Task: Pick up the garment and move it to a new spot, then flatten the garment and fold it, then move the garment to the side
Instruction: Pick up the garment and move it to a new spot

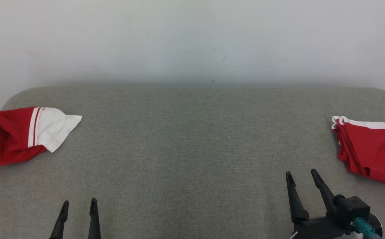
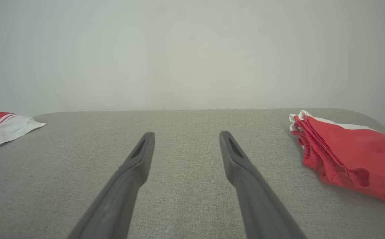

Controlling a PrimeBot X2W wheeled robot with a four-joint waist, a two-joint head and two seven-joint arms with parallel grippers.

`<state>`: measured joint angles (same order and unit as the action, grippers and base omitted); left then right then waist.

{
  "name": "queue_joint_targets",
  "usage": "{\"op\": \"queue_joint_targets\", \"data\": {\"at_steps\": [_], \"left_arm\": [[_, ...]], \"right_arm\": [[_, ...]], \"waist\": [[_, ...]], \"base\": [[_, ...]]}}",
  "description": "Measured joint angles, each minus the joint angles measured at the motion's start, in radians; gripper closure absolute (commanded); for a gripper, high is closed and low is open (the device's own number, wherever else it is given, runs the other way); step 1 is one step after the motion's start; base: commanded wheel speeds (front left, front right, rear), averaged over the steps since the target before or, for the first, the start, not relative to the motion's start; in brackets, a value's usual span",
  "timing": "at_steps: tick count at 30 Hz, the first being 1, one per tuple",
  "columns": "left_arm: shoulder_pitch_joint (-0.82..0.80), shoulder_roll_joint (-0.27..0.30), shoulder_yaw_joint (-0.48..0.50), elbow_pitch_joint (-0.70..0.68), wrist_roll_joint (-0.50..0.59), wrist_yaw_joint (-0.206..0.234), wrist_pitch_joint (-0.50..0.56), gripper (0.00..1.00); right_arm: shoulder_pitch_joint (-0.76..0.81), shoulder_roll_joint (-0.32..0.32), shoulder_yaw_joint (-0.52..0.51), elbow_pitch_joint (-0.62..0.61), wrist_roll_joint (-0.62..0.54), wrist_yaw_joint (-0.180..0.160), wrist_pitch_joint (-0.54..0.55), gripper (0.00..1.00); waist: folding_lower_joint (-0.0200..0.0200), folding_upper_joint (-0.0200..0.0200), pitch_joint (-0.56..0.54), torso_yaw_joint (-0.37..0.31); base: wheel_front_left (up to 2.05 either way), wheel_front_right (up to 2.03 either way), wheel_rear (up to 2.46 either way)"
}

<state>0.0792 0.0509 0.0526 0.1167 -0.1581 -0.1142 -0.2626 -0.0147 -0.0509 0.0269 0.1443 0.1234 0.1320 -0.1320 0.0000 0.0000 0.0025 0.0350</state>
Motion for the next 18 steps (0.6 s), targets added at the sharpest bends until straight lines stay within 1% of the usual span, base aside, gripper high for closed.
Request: {"op": "queue_joint_targets", "data": {"at_steps": [6, 12, 13, 18], "left_arm": [[-0.001, 0.0, 0.002, 0.004, 0.005, 0.0, 0.0, 0.0], [0.006, 0.001, 0.015, 0.005, 0.008, -0.001, 0.0, 0.0], [0.006, 0.001, 0.015, 0.005, 0.008, -0.001, 0.0, 0.0], [0.025, 0.001, 0.018, 0.007, 0.009, -0.002, 0.0, 0.0]], "right_arm": [[0.012, 0.0, 0.005, 0.001, 0.0, 0.0, -0.005, 0.0], [0.014, 0.0, 0.029, 0.004, 0.006, 0.0, -0.008, 0.0], [0.014, 0.0, 0.029, 0.004, 0.006, 0.0, -0.008, 0.0], [0.014, 0.0, 0.05, 0.011, 0.01, 0.0, -0.009, 0.0]], "waist": [[0.0, 0.0, 0.002, 0.074], [0.0, 0.0, 0.002, 0.179], [0.0, 0.0, 0.002, 0.179], [0.0, 0.0, 0.0, 0.279]], "base": [[0.0, 0.0, 0.0], [0.0, 0.0, 0.0], [0.0, 0.0, 0.0], [0.0, 0.0, 0.0]]}}
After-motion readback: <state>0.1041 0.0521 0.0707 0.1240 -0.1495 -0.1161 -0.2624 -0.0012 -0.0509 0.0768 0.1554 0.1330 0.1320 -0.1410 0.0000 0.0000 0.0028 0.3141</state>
